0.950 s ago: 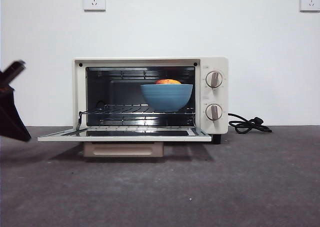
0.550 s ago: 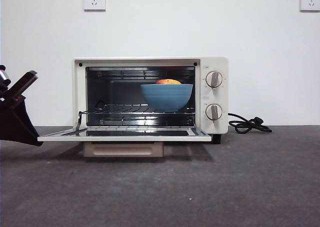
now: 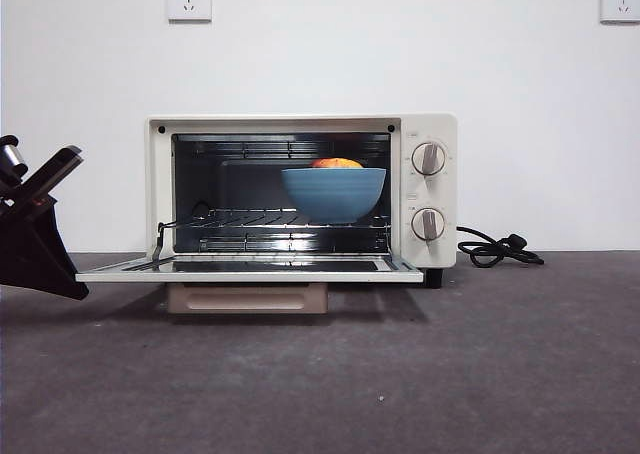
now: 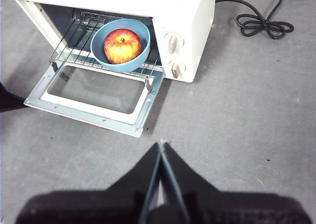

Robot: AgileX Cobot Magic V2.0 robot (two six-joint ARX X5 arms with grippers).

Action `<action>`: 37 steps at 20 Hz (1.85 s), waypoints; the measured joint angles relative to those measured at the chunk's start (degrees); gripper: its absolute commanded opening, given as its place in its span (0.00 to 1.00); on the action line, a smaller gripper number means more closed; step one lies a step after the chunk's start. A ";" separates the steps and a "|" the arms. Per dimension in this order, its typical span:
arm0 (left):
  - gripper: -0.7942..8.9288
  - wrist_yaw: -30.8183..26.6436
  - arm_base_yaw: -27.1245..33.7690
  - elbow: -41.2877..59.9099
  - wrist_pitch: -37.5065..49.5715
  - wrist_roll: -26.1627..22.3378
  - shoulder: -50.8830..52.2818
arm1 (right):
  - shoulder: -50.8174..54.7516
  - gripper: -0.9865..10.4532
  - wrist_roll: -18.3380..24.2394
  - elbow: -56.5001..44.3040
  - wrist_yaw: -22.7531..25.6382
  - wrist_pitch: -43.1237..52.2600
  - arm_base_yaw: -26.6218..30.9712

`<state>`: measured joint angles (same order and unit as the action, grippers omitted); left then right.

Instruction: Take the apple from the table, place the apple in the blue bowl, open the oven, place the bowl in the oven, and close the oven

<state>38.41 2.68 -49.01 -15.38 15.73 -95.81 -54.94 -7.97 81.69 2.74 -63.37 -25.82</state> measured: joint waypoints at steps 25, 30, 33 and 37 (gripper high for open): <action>0.07 13.62 -0.74 -20.65 11.52 15.41 0.00 | -0.02 0.08 -0.02 0.00 1.11 0.00 0.00; 0.08 10.95 -2.49 -20.63 -6.45 4.24 6.97 | -0.02 0.08 2.93 -0.11 1.86 -1.70 0.00; 0.08 -2.12 -5.84 -20.63 -21.46 -8.35 16.61 | 0.07 0.08 5.27 -1.81 4.28 -2.86 0.00; 0.08 -19.54 -12.31 -20.63 -31.74 -14.29 29.86 | -0.07 0.09 6.34 -3.54 4.83 -3.80 0.00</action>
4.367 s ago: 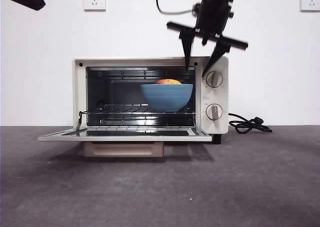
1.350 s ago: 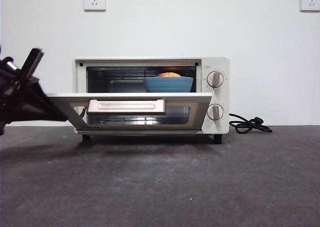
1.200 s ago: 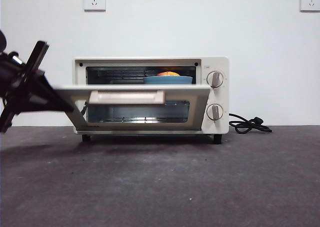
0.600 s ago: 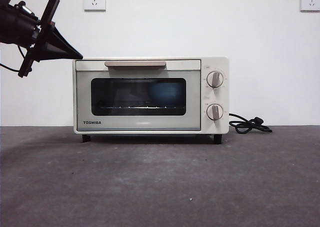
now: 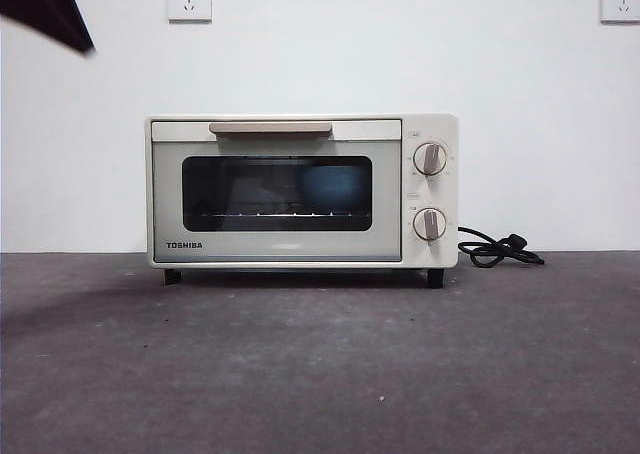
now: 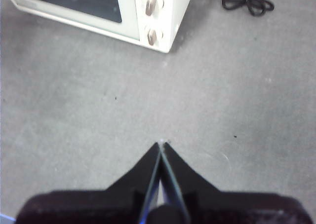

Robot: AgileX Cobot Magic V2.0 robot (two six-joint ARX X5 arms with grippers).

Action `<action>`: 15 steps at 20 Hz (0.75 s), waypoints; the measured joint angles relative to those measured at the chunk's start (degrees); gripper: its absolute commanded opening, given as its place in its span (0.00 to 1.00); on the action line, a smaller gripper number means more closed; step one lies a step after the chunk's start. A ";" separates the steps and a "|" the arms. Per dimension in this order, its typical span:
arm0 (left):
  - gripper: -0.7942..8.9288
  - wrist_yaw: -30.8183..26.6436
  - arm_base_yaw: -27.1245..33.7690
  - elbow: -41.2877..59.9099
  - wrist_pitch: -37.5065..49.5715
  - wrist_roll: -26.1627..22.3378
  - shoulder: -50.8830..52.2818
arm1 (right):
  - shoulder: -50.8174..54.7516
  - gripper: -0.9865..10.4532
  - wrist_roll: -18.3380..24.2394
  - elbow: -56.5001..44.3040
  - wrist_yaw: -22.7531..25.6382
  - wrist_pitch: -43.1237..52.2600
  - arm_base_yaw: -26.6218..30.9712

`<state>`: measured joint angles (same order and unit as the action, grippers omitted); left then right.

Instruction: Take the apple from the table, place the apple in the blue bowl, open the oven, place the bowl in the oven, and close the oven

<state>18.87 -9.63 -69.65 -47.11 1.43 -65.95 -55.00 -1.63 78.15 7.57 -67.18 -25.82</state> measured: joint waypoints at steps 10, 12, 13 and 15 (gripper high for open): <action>0.08 -0.70 -6.19 0.00 -4.15 -0.83 21.24 | 0.02 0.09 0.15 0.00 0.15 -0.48 0.00; 0.08 -0.72 -6.21 0.00 -4.15 -0.83 21.31 | 0.02 0.09 0.15 0.00 0.15 -0.48 0.00; 0.08 -0.72 -6.21 0.00 -4.15 -0.83 20.85 | 0.02 0.09 0.15 0.00 0.15 -0.48 0.00; 0.08 -0.72 -6.19 0.07 -3.89 -0.83 19.45 | 0.00 0.09 0.15 0.00 0.15 -0.48 0.00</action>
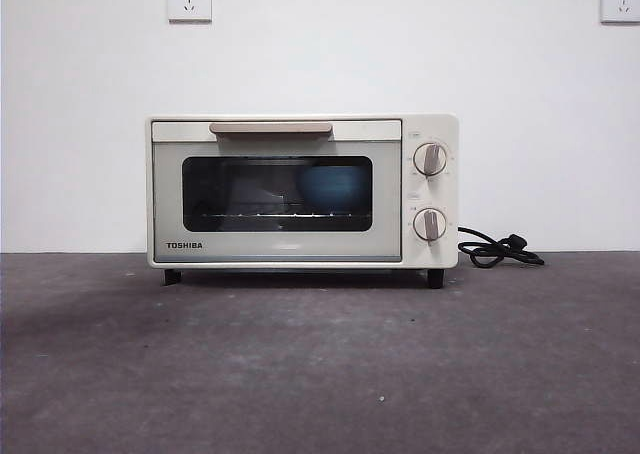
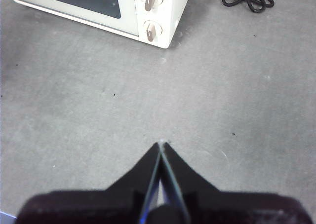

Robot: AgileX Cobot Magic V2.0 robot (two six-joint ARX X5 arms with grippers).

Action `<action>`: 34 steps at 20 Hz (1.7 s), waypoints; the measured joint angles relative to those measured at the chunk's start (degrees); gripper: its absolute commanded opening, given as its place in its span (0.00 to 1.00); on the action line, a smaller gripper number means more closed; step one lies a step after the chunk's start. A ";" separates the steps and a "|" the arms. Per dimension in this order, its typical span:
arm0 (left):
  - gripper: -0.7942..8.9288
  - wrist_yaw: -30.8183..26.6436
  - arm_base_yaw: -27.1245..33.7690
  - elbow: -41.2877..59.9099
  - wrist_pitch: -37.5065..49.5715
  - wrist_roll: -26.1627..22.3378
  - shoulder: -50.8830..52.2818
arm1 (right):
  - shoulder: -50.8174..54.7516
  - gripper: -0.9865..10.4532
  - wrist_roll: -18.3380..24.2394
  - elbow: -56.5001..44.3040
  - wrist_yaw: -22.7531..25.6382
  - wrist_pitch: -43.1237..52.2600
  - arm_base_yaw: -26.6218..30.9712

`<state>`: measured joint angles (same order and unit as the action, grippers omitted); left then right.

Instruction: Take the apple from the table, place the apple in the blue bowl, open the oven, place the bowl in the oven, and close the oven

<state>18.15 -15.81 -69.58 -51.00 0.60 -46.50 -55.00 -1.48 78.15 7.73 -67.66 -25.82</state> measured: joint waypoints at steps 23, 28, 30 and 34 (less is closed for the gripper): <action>0.08 -17.05 8.20 64.63 44.35 -5.88 46.14 | -1.46 0.09 0.00 0.00 0.02 -0.02 0.02; 0.08 -13.44 16.13 68.57 40.70 -1.46 46.10 | -1.46 0.09 0.00 0.00 0.02 -0.02 0.02; 0.08 -13.42 16.20 68.57 40.76 -1.46 46.16 | -1.49 0.09 0.00 0.00 0.02 0.00 0.02; 0.08 -13.49 16.31 68.57 40.76 -1.38 46.14 | -1.49 0.09 0.00 0.00 0.02 -0.02 0.02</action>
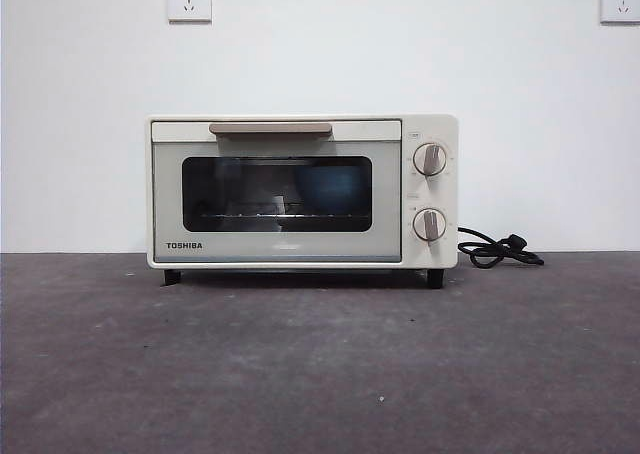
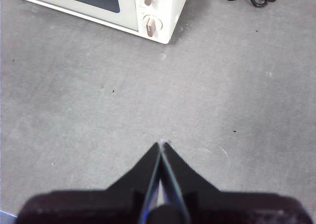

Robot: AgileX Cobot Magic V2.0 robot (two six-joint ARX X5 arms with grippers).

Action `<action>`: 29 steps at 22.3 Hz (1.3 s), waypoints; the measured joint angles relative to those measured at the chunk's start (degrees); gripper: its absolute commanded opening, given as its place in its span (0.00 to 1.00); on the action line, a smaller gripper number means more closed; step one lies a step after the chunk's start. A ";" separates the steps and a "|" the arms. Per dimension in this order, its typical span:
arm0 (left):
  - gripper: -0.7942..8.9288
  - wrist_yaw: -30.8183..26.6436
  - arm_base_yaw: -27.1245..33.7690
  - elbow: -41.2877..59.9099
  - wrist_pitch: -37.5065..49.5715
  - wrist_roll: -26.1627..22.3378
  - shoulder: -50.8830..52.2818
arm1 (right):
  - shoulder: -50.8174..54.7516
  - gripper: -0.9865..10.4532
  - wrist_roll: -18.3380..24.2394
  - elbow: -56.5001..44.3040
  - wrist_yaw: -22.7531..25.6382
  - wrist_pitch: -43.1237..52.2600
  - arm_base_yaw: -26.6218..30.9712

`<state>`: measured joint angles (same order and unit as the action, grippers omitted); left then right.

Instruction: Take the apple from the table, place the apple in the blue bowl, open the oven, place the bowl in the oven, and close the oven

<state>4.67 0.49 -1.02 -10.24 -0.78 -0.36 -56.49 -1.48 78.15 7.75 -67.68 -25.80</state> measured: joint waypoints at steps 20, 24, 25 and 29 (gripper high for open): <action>0.08 -0.02 0.09 0.00 0.44 1.51 -0.55 | 4.35 0.09 4.87 -3.43 0.72 12.15 4.98; 0.08 -0.02 0.11 0.00 0.44 1.51 -0.55 | 16.59 0.09 6.03 -21.84 -9.07 35.06 15.91; 0.08 -0.02 0.09 0.00 0.44 1.51 -0.55 | 19.30 0.09 6.36 -26.49 -9.27 39.45 17.64; 0.08 0.00 0.09 0.00 0.44 1.51 -0.55 | 29.94 0.09 7.32 -45.57 -8.96 53.00 23.15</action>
<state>4.67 0.58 -1.02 -9.80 0.73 -0.91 -26.55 5.85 32.58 -1.21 -14.68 -2.66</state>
